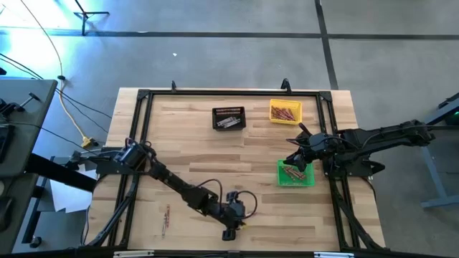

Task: Sort crayons
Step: Put the pink crayon into the green basket

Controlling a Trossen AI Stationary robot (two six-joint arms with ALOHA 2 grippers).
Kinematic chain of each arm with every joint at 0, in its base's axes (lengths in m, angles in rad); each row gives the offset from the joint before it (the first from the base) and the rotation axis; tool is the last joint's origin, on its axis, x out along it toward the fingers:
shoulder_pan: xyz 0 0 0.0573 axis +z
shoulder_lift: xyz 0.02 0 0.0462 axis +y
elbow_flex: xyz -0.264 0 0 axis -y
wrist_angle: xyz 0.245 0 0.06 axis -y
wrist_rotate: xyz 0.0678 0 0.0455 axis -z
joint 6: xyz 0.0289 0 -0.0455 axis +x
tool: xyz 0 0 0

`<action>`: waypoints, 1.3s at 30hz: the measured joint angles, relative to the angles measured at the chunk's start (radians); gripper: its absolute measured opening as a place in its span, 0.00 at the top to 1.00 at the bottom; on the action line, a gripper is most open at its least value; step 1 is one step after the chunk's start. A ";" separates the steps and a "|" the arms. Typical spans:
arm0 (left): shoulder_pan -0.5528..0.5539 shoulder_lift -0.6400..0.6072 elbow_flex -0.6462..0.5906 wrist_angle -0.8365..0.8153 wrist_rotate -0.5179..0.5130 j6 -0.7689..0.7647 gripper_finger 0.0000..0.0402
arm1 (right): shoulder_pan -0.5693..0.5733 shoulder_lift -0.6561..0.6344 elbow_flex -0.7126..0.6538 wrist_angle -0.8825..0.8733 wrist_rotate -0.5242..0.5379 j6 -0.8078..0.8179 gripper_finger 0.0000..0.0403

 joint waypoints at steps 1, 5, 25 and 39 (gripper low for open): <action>0.001 0.001 -0.003 -0.012 0.002 0.000 0.71 | 0.000 0.000 0.000 0.003 0.000 0.000 0.65; 0.001 0.023 -0.002 -0.008 0.026 0.027 0.64 | 0.000 0.001 0.000 0.003 0.000 0.000 0.65; -0.009 0.097 0.004 -0.013 -0.117 0.127 0.65 | 0.000 0.000 0.000 0.000 0.000 0.000 0.65; 0.007 0.097 0.000 -0.043 -0.104 0.141 0.98 | 0.000 0.000 0.000 -0.001 0.000 0.000 0.65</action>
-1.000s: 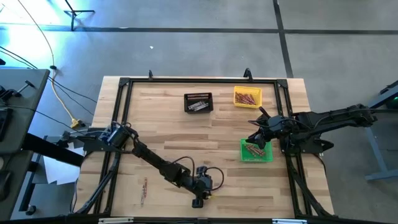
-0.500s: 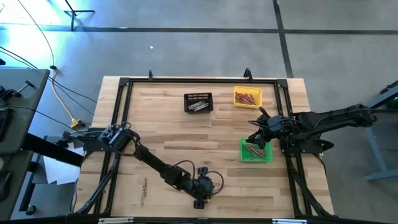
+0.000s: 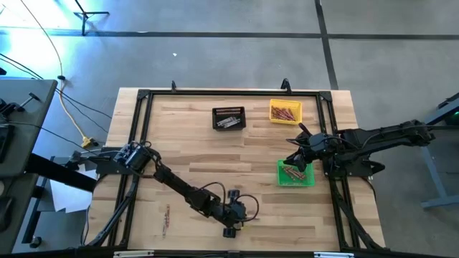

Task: Sort crayons
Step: Put the pink crayon into the green basket

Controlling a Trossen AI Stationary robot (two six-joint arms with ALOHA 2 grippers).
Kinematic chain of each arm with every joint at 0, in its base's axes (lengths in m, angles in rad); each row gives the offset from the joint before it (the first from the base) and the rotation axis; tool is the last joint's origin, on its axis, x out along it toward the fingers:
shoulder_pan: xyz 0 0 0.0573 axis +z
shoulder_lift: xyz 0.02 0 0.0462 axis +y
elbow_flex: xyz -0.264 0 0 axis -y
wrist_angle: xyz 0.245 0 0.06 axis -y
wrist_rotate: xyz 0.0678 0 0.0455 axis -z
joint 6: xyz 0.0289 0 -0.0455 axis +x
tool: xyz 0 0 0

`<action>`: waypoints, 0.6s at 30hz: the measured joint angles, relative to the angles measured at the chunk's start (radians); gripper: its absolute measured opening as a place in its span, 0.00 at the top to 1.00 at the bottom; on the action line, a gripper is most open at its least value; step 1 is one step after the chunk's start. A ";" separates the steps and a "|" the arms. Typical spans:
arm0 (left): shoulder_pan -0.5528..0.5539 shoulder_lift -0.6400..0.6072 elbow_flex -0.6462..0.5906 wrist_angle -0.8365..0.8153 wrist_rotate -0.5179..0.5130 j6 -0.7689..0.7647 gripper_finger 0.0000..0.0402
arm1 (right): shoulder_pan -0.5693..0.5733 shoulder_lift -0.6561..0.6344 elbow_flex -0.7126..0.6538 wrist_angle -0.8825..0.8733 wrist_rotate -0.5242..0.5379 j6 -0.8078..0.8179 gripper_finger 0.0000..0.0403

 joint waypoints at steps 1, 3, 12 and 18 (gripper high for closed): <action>0.002 0.000 0.000 0.000 0.006 -0.014 0.98 | 0.000 0.000 0.000 0.000 0.000 0.000 0.65; 0.004 -0.005 -0.002 0.006 0.019 -0.031 0.97 | 0.000 0.000 0.000 0.000 0.000 0.000 0.65; 0.040 -0.079 -0.007 -0.067 -0.016 0.211 0.98 | 0.000 0.000 0.000 0.000 0.000 0.000 0.65; 0.121 -0.125 -0.008 -0.091 -0.021 0.386 0.98 | 0.000 0.000 0.000 0.000 0.000 0.000 0.65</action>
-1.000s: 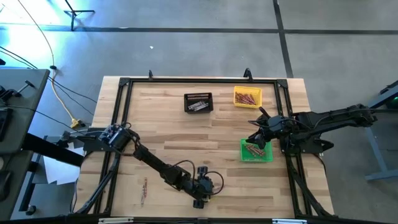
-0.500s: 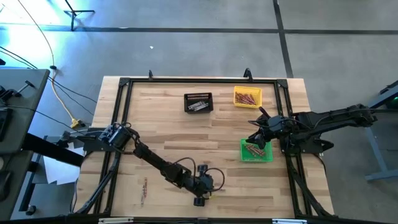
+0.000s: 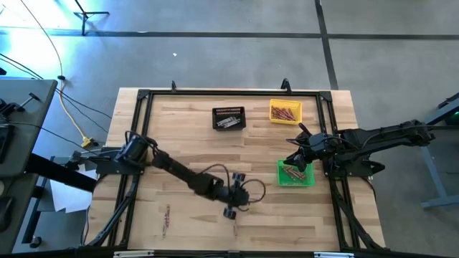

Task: Sort crayons
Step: Put the pink crayon into the green basket

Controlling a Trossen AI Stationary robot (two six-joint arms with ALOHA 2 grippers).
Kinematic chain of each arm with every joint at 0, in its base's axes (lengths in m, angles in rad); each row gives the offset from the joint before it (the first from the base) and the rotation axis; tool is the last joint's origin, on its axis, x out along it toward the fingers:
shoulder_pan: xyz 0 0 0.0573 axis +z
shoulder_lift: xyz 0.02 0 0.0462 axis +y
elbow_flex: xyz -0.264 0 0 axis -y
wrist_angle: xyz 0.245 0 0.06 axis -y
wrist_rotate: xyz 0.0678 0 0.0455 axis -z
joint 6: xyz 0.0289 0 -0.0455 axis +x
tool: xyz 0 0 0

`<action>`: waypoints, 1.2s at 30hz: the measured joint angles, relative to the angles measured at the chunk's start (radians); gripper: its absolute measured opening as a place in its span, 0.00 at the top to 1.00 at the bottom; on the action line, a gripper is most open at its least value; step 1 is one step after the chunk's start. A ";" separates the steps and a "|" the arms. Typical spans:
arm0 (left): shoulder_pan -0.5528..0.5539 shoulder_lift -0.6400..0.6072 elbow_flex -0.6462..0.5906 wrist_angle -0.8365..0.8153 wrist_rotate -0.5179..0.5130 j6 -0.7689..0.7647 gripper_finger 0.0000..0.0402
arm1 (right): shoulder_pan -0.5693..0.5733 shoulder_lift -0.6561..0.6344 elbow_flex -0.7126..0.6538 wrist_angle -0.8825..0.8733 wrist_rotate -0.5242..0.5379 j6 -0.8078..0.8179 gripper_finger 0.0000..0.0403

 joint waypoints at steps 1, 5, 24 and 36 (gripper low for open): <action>0.016 -0.006 0.000 0.009 0.015 0.014 0.98 | 0.000 0.000 0.000 0.001 0.000 0.000 0.65; 0.081 -0.032 0.003 0.089 0.044 0.083 0.99 | 0.000 0.000 0.000 0.000 0.000 0.000 0.65; 0.302 -0.035 0.007 0.289 0.370 0.463 0.99 | 0.000 0.000 0.000 0.000 0.000 0.000 0.65; 0.310 0.151 0.318 0.223 0.382 0.428 0.99 | 0.000 0.000 0.000 0.001 0.000 0.000 0.65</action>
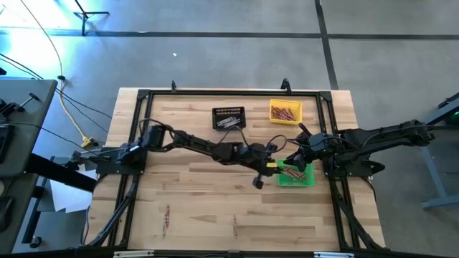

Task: Sort crayons
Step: Put the pink crayon into the green basket

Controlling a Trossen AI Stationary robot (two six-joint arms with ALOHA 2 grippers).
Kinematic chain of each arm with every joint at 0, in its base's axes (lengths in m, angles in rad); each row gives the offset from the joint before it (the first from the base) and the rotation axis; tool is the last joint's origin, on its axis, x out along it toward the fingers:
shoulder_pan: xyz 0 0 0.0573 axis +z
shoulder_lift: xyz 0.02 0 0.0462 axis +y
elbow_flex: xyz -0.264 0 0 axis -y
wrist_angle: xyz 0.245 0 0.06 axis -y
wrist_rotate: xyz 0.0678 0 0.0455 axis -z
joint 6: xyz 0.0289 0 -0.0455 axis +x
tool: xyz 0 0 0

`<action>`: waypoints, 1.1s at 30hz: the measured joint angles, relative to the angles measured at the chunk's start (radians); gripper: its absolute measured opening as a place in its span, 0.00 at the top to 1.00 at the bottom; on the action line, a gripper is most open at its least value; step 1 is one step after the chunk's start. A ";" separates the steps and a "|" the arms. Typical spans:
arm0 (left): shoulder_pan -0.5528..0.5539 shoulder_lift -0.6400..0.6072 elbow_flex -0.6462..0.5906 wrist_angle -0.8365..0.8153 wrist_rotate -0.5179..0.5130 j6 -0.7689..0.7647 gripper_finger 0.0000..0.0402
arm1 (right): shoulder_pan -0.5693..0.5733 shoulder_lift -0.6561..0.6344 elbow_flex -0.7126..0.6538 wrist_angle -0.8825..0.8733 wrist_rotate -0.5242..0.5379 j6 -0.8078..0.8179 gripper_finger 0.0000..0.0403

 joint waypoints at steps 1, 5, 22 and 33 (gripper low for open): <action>0.000 0.024 0.036 -0.005 0.000 -0.007 0.99 | 0.000 0.000 0.000 -0.001 0.000 0.000 0.65; -0.002 0.106 0.166 -0.036 0.000 -0.013 0.99 | 0.000 0.000 0.000 0.000 0.000 0.000 0.65; -0.017 0.194 0.316 -0.151 -0.012 -0.145 0.89 | 0.000 0.000 0.000 -0.024 -0.004 0.000 0.65; -0.012 0.192 0.316 -0.177 -0.010 -0.297 0.81 | 0.000 0.000 0.000 -0.027 -0.004 0.000 0.65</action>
